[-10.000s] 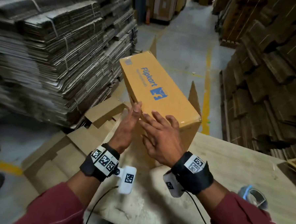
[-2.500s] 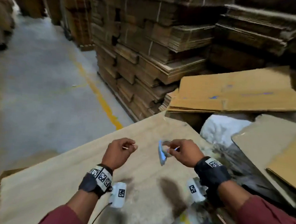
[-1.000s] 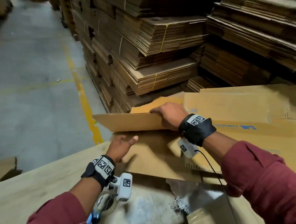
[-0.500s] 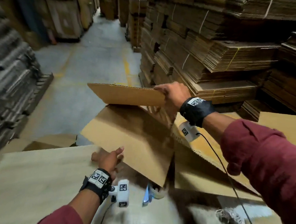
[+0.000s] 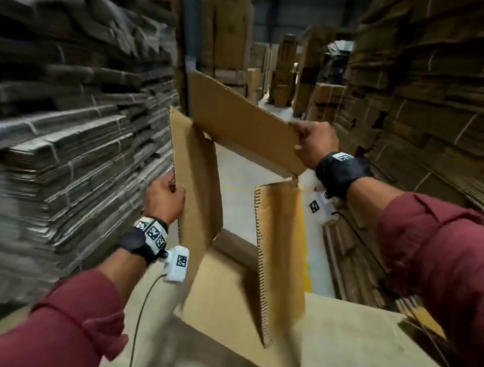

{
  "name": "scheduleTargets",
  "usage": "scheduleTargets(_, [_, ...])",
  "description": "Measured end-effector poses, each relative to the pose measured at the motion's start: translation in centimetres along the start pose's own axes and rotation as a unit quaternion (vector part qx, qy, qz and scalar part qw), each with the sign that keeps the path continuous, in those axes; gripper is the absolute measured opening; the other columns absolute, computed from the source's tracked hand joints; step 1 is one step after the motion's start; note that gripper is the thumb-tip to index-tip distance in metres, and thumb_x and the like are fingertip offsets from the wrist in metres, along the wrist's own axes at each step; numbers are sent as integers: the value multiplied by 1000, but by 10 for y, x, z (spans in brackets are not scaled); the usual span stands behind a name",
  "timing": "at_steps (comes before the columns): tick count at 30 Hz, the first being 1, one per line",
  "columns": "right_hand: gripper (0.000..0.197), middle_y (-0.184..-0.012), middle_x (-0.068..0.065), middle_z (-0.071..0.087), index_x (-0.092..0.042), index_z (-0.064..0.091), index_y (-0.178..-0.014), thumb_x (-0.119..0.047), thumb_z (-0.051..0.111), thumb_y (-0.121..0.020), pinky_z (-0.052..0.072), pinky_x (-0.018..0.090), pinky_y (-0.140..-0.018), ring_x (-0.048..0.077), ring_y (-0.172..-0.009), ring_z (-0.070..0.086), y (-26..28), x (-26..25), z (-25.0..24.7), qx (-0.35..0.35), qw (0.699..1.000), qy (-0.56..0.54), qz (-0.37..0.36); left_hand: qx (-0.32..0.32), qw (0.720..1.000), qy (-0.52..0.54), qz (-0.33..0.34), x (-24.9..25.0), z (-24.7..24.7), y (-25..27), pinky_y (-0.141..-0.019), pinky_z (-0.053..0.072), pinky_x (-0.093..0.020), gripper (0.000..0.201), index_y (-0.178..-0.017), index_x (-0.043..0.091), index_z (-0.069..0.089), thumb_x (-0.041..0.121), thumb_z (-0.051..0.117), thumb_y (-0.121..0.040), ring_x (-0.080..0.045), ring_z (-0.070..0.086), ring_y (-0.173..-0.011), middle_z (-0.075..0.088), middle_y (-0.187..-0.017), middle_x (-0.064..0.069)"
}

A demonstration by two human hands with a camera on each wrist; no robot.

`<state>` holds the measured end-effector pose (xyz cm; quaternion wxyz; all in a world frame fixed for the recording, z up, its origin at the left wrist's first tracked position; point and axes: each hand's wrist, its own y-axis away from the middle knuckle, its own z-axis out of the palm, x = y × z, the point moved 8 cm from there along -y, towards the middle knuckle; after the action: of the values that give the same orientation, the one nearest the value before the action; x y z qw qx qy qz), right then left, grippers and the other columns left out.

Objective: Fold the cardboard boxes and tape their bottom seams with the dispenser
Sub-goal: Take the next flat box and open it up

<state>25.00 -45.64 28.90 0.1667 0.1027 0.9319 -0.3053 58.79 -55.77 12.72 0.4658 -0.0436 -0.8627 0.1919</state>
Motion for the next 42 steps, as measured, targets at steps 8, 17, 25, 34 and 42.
scheduleTargets(8, [53, -116, 3, 72, -37, 66, -132, -9, 63, -88, 54, 35, -88, 29, -102, 67, 0, -69, 49, 16, 1000, -21, 11, -85, 991, -107, 10, -74, -95, -82, -83, 64, -44, 69, -148, 43, 49, 14, 75, -90, -22, 73, -92, 75, -116, 0])
scheduleTargets(17, [41, -124, 1, 72, -23, 73, -125, -6, 59, -90, 37, 15, -102, 17, -113, 65, -15, -78, 39, 91, 984, -149, 45, -61, 962, -5, -266, -256, -79, 59, -93, 54, -40, 91, -151, 14, 39, 28, 90, -77, -33, 63, -119, 61, -136, -9])
scheduleTargets(25, [39, -114, 1, 75, -20, 76, -120, -12, 59, -85, 50, 18, -95, 8, -101, 67, -21, -55, 38, 93, 973, -204, 60, -192, 927, 108, -303, -242, 43, 155, -123, 28, -52, 152, -164, 40, 1, 61, 97, -48, -36, 22, -155, 10, -172, -6])
scheduleTargets(34, [36, -107, -3, 77, -24, 77, -116, -21, 63, -83, 57, 34, -98, 12, -98, 72, -40, -13, 12, 128, 968, -206, 60, -149, 986, 45, -55, -95, -6, 32, -74, 49, -22, 24, -98, 23, 73, 19, 89, -80, -5, 62, -79, 69, -86, 11])
scheduleTargets(42, [46, -125, 4, 72, -21, 72, -128, -8, 64, -84, 50, 35, -108, 24, -116, 66, -15, -21, 8, 65, 992, -96, 45, -108, 979, -132, 108, 35, -60, 5, -90, 59, -34, 41, -118, 33, 76, 8, 79, -86, -15, 69, -102, 75, -112, 7])
